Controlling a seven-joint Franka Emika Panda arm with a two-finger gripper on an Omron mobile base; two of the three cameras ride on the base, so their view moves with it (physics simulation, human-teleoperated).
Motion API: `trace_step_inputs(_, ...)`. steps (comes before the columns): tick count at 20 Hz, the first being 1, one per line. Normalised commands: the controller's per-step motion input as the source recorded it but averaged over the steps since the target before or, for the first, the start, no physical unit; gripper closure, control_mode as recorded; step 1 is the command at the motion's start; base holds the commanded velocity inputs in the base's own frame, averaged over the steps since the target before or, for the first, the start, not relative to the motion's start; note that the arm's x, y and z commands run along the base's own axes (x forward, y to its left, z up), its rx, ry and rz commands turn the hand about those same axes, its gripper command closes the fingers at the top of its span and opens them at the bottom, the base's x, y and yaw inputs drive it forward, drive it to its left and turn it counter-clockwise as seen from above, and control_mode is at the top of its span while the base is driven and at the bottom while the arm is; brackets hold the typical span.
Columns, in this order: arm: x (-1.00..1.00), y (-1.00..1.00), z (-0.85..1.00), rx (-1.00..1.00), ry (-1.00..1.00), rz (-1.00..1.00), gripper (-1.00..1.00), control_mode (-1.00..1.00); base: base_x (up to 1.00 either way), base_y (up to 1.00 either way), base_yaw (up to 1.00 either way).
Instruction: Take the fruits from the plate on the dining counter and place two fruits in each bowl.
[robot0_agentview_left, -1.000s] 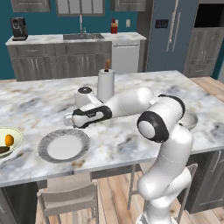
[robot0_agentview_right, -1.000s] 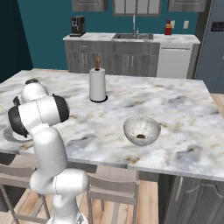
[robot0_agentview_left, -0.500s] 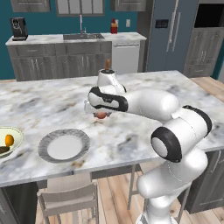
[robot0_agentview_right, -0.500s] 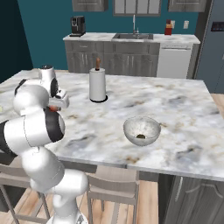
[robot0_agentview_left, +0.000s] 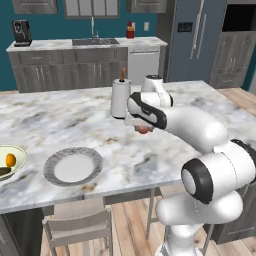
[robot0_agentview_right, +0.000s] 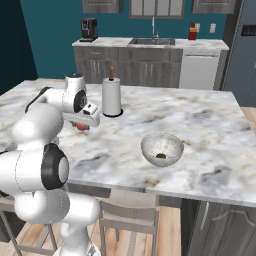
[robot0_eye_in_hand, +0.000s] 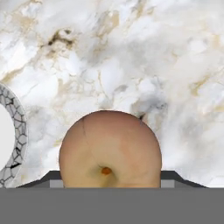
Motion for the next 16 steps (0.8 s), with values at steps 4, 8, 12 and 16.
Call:
trace_step_inputs(4,-0.04,-1.0,0.2,-0.03,0.14,-0.13,1.0,-1.0,0.0,0.0,0.0)
trace_step_inputs(8,0.0,-0.99,0.15,-0.03,0.15,-0.14,1.0,-1.0,0.0,0.0,0.0)
trace_step_inputs(12,0.0,-0.88,0.06,0.0,0.09,-0.08,1.0,-1.0,0.0,0.0,0.0)
trace_step_inputs(16,0.0,-0.98,-0.01,0.0,0.02,-0.02,1.0,-1.0,0.0,0.0,0.0)
